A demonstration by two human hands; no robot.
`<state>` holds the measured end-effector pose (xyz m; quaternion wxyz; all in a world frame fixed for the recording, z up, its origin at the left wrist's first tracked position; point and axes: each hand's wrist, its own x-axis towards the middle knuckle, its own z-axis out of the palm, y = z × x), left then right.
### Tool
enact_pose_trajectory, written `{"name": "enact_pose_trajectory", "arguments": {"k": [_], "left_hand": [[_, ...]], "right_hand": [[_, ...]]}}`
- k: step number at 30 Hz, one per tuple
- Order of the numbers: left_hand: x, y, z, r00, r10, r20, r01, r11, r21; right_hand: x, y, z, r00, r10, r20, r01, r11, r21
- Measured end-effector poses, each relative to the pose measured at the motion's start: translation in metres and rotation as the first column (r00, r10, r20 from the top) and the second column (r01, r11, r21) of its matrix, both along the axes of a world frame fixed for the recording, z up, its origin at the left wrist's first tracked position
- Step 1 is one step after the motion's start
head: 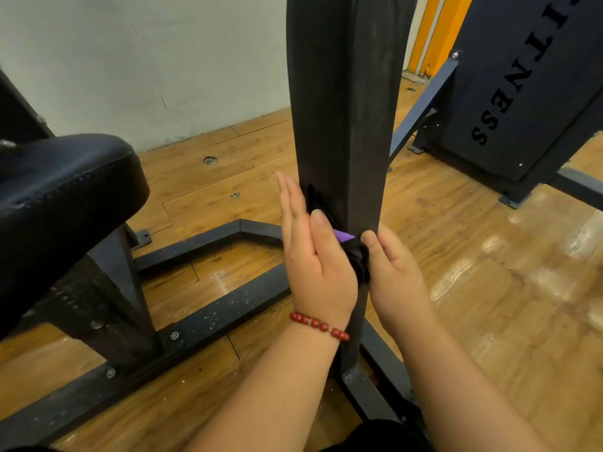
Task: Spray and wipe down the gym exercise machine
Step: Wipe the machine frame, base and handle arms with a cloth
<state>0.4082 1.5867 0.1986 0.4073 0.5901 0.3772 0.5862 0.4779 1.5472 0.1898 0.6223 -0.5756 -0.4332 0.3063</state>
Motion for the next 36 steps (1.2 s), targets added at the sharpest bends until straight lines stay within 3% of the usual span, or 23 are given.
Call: {"name": "enact_pose_trajectory", "arguments": {"k": [2, 7, 15, 21, 27, 30, 34, 36], "left_hand": [[-0.001, 0.002, -0.021, 1.0, 0.025, 0.008, -0.025, 0.999, -0.022], [-0.004, -0.008, -0.05, 1.0, 0.003, 0.021, 0.002, 0.97, -0.244], [0.0, -0.008, -0.027, 0.999, 0.037, 0.021, -0.035, 0.996, -0.078], [-0.006, -0.017, -0.08, 0.999, -0.007, -0.035, -0.008, 0.917, -0.398], [-0.002, -0.012, -0.044, 0.997, 0.026, 0.072, -0.002, 0.951, -0.31], [-0.003, -0.008, -0.06, 0.999, 0.013, 0.039, -0.001, 0.958, -0.285], [-0.005, -0.018, -0.095, 1.0, 0.01, 0.012, -0.002, 0.861, -0.509], [-0.002, -0.022, -0.09, 0.998, 0.033, 0.045, -0.004, 0.838, -0.546]], "right_hand": [[-0.002, -0.003, -0.01, 1.0, 0.014, -0.007, -0.014, 1.0, 0.027], [-0.003, -0.004, -0.016, 0.999, 0.018, -0.045, -0.016, 0.999, 0.04], [-0.005, -0.005, -0.024, 0.999, -0.022, -0.027, 0.024, 0.998, 0.062], [-0.012, -0.018, -0.045, 0.989, 0.002, -0.15, 0.002, 1.0, 0.026], [-0.011, -0.018, -0.046, 0.974, 0.011, -0.226, -0.002, 0.999, 0.043], [-0.013, -0.019, -0.046, 0.971, 0.017, -0.239, -0.003, 0.998, 0.058], [-0.01, -0.02, -0.047, 0.971, 0.016, -0.238, -0.007, 0.999, 0.039], [-0.007, -0.022, -0.049, 0.978, 0.042, -0.203, -0.038, 0.999, 0.024]]}}
